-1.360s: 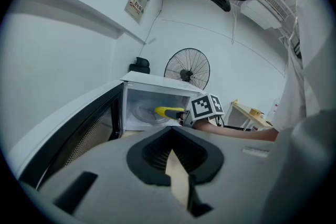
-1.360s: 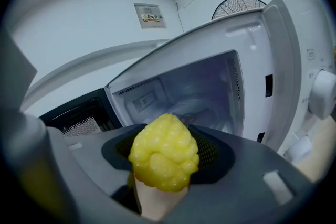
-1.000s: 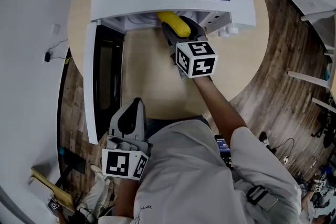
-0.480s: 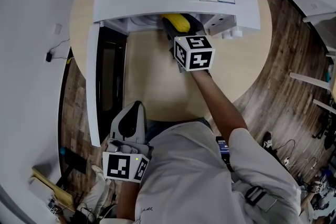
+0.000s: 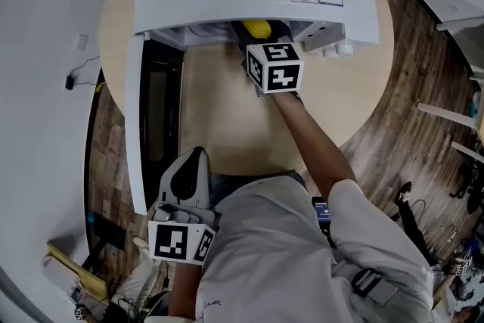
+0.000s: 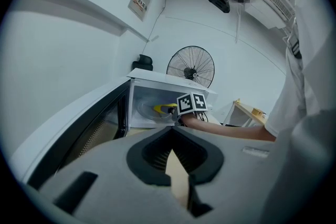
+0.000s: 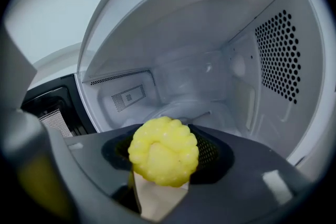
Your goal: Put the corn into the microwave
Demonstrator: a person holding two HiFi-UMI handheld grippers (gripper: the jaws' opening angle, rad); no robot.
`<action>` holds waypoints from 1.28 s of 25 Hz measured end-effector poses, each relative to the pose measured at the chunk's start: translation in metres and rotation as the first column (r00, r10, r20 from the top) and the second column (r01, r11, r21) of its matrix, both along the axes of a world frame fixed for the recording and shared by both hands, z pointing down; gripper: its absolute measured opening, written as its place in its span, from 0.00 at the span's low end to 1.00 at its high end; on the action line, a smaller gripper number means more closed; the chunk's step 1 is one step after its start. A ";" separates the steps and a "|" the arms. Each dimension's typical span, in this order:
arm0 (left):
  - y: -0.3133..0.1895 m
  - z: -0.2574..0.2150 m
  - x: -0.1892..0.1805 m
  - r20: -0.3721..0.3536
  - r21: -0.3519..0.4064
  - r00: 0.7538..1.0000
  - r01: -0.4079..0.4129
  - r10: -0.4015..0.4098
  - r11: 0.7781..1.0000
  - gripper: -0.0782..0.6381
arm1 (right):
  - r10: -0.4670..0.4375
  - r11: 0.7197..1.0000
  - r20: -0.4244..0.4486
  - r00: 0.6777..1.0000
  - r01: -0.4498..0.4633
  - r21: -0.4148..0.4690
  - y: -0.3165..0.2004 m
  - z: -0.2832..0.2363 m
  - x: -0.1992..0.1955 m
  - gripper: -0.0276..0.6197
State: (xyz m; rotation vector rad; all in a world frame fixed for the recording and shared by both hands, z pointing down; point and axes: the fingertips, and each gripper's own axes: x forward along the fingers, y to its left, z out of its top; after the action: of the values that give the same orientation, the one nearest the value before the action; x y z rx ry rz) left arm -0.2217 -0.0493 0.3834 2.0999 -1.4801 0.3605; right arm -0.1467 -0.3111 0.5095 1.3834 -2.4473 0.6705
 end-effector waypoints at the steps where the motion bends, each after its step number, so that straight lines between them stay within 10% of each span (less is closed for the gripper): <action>1: 0.000 0.000 -0.001 -0.001 -0.001 1.000 0.001 -0.001 1.000 0.10 | 0.000 1.000 -0.003 1.000 0.000 0.003 -0.001 0.000 -0.001 0.44; 32: -0.004 0.004 -0.001 -0.004 -0.013 1.000 -0.002 0.002 1.000 0.10 | 0.033 0.996 -0.190 0.981 -0.016 0.092 -0.037 0.018 -0.012 0.44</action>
State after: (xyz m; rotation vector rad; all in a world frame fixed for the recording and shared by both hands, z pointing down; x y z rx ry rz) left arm -0.2228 -0.0537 0.3877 2.0909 -1.4695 0.3653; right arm -0.1588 -0.3481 0.5274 1.4406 -2.3376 0.4150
